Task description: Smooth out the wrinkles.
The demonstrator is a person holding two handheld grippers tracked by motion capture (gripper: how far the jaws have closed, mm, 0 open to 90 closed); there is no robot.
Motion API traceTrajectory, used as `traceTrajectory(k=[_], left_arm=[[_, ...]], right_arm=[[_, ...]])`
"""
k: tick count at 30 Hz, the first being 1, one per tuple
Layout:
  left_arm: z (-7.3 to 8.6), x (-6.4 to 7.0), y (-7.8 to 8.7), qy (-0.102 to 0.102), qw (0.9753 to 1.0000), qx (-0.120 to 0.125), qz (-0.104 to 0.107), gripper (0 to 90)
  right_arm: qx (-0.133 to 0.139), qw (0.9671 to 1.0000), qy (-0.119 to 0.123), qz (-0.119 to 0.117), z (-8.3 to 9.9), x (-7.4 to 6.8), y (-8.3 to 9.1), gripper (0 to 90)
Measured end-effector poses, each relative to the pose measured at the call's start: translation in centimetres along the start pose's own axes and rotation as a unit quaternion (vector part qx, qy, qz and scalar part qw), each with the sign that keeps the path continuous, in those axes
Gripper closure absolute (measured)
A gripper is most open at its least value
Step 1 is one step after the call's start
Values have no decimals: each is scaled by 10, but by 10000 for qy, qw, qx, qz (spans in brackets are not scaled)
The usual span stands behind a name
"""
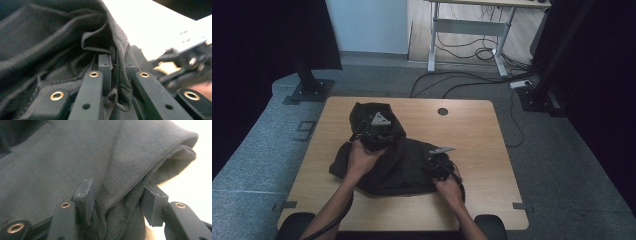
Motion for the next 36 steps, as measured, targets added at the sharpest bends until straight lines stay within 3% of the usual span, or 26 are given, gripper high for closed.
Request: traceTrajectory(k=[4, 6, 8, 10, 14, 17, 23, 26, 30, 32, 36], left_arm=[[6, 11, -12, -154, 9997, -180, -25, 820], [13, 16, -21, -236, 9992, -320, -42, 820], [23, 20, -30, -247, 9988, -434, 23, 819], [32, 24, -39, -246, 9982, -542, 91, 819], [44, 41, -58, -486, 9956, -797, 67, 818], [52, 57, -72, -728, 9924, -992, -14, 816], [68, 73, -94, -999, 9864, -1297, -157, 795], [69, 73, -94, -922, 9877, -1261, -75, 755], [67, 70, -92, -687, 9895, -1211, 398, 548], [61, 67, -86, -547, 9907, -1124, 540, 454], [41, 57, -64, -376, 9939, -782, 679, 356]], right_arm=[[42, 9991, 299, -296, -17, -32, -27, 446], [-29, 9979, 435, -478, -22, -40, -34, 384], [-9, 9970, 347, -685, -22, -36, -31, 349], [209, 9967, 171, -762, -20, -24, -18, 349], [536, 9974, -49, -478, -12, 4, 19, 346], [533, 9983, -152, -181, -3, 25, 39, 336], [334, 9988, -323, 165, 18, 51, 48, 321], [186, 9991, -209, 322, 23, 56, 44, 305], [-34, 9983, 0, 577, 28, 59, 38, 258], [31, 9979, 53, 641, 30, 60, 37, 225], [169, 9979, 54, 628, 33, 60, 36, 166]])
Point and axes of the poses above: each handheld gripper's, and its own axes: y roughly backward along the jaws, z roughly out of its underside, x roughly to its right, the point moved 1 cm from there along -y, roughly forward along the jaws, and after that the axes turned 8 degrees about -z, right-handed, at the moved point
